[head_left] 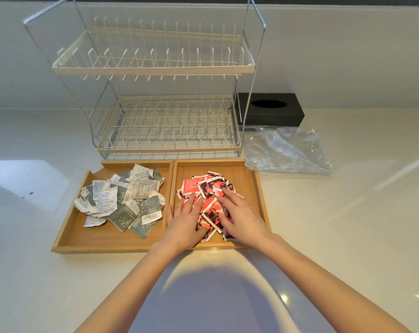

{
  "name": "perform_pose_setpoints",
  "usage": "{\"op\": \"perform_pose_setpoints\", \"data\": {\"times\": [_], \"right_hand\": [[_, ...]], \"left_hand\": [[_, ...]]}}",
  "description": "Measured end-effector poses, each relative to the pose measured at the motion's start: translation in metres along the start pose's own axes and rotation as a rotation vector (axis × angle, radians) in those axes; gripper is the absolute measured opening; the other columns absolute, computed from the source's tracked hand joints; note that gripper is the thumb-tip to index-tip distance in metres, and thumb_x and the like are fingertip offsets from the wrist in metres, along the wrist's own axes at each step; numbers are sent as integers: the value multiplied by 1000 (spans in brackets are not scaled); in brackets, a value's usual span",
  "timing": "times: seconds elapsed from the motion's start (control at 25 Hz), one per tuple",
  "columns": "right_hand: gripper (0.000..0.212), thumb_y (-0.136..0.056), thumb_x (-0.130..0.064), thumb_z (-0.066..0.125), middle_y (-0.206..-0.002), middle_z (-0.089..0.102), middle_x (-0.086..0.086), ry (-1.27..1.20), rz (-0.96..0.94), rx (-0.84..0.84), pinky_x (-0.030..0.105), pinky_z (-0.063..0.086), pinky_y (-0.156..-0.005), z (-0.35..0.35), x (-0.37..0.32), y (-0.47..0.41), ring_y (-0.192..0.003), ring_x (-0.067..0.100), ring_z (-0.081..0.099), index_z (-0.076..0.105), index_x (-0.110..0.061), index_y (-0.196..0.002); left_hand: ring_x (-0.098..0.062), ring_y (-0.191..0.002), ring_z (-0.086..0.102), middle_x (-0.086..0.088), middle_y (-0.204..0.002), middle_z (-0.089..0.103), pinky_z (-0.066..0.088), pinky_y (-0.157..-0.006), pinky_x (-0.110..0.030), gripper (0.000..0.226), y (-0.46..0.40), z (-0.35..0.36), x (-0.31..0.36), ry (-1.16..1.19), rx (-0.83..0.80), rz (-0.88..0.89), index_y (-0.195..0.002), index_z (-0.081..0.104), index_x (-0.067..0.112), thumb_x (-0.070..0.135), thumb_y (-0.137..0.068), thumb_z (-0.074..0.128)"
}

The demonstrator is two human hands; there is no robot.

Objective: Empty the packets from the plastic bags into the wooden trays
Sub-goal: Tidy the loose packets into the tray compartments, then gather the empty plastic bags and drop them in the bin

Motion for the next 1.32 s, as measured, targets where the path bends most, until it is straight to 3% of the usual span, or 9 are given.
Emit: {"op": "perform_pose_setpoints", "data": {"times": [0.24,0.44,0.56,0.72,0.92,1.0,1.08,1.2,1.32], "right_hand": [[57,-90,-28,48,-155,17,5,-59,-10,16,31,18,-114,-30,15,3,-139,20,25,27,-18,-142],[57,-91,-27,46,-155,17,7,-37,36,71,28,14,-113,-75,55,4,-142,20,17,24,-17,-143],[55,-92,-27,46,-155,17,6,-30,95,80,31,16,-113,-100,89,2,-142,21,18,26,-17,-142],[54,-91,-24,46,-155,19,8,26,151,56,34,19,-112,-129,136,-14,-141,22,20,29,-15,-141],[52,-91,-22,45,-152,26,10,106,203,34,36,24,-109,-158,191,-57,-138,26,27,31,-13,-140],[50,-91,-21,45,-151,29,10,138,203,37,36,26,-107,-165,208,-79,-136,27,30,34,-11,-138],[49,-91,-20,46,-150,29,11,142,194,37,35,26,-107,-169,224,-101,-136,27,29,36,-9,-137],[49,-90,-21,48,-152,25,12,165,154,-17,36,25,-109,-166,242,-129,-138,27,27,36,-9,-136],[54,-88,-24,51,-152,24,9,218,136,-89,40,27,-107,-153,254,-143,-136,28,29,32,-13,-138]], "left_hand": [[-26,-140,15,-9,-153,17,14,-115,-46,64,-15,-26,10,134,143,-26,-141,20,19,47,-87,41],[-25,-139,21,-10,-151,22,20,-114,-41,61,-44,-56,49,203,199,82,-141,22,15,40,-89,43],[-24,-127,40,-11,-141,41,33,-102,-33,52,-60,-59,87,389,163,101,-135,34,9,32,-90,45],[-20,-94,55,-11,-109,61,42,-78,-27,30,-81,-53,136,1012,4,-178,-112,56,8,27,-91,46],[-22,-89,53,-9,-85,50,44,-88,-35,15,-107,-30,187,1700,-327,-592,-86,46,8,22,-88,52],[-25,-96,55,-13,-95,49,42,-92,-36,27,-119,-21,201,1845,-360,-708,-104,44,4,21,-86,54],[-27,-112,51,-18,-119,48,39,-97,-37,49,-131,-12,209,1916,-308,-791,-126,37,0,19,-85,56],[-26,-118,50,-15,-109,51,38,-98,-35,26,-146,-1,212,1934,-241,-797,-108,51,5,19,-86,56],[-22,-92,58,-13,-95,56,46,-86,-29,11,-156,6,211,1970,-169,-830,-96,51,7,14,-87,54]]}}
Point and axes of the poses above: each hand's wrist, its own y-axis away from the middle knuckle, its own z-axis out of the palm, x = y × z, the point moved 3 cm from there along -y, towards the middle knuckle
